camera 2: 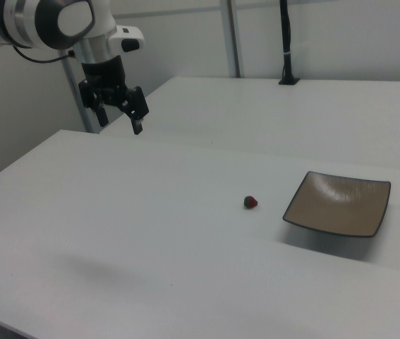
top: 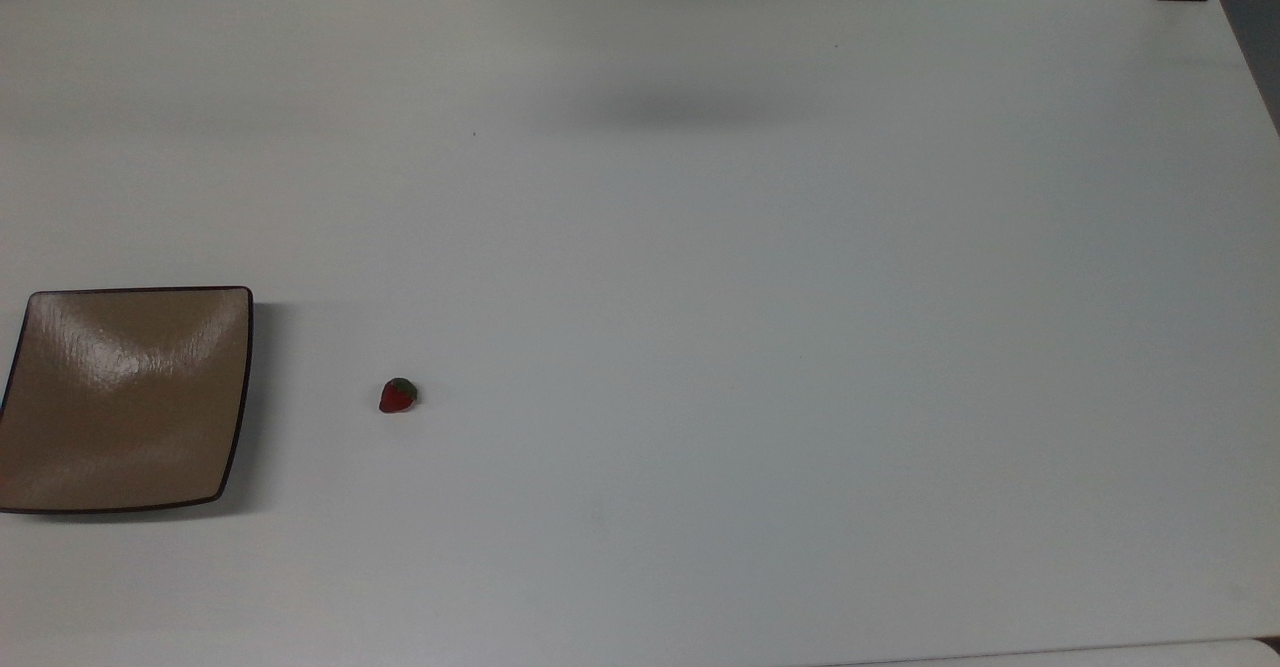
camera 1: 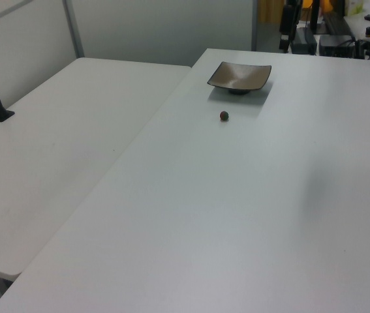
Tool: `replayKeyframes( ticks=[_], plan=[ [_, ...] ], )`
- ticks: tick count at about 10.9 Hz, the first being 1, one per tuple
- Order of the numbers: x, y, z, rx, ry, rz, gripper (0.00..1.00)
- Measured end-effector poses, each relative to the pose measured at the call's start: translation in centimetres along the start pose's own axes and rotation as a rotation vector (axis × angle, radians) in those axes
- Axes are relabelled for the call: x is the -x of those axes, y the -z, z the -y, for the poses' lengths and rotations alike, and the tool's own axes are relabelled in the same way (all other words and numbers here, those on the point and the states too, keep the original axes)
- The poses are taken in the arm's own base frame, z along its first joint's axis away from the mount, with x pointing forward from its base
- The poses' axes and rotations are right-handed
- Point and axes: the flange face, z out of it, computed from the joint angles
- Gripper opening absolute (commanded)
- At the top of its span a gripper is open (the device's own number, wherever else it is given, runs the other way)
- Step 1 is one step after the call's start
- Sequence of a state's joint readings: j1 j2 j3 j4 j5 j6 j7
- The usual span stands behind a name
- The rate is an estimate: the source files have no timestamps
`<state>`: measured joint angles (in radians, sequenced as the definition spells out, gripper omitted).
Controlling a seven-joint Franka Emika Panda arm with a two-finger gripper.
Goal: Strawberries on a ceramic plate
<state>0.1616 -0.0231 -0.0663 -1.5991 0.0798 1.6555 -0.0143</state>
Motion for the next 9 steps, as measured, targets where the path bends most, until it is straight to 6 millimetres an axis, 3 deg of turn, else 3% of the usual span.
replayKeyframes(
  ticks=[9],
  plan=[
    [-0.5, -0.4, -1.9, 0.004, -0.034, 0.005, 1.0]
  ],
)
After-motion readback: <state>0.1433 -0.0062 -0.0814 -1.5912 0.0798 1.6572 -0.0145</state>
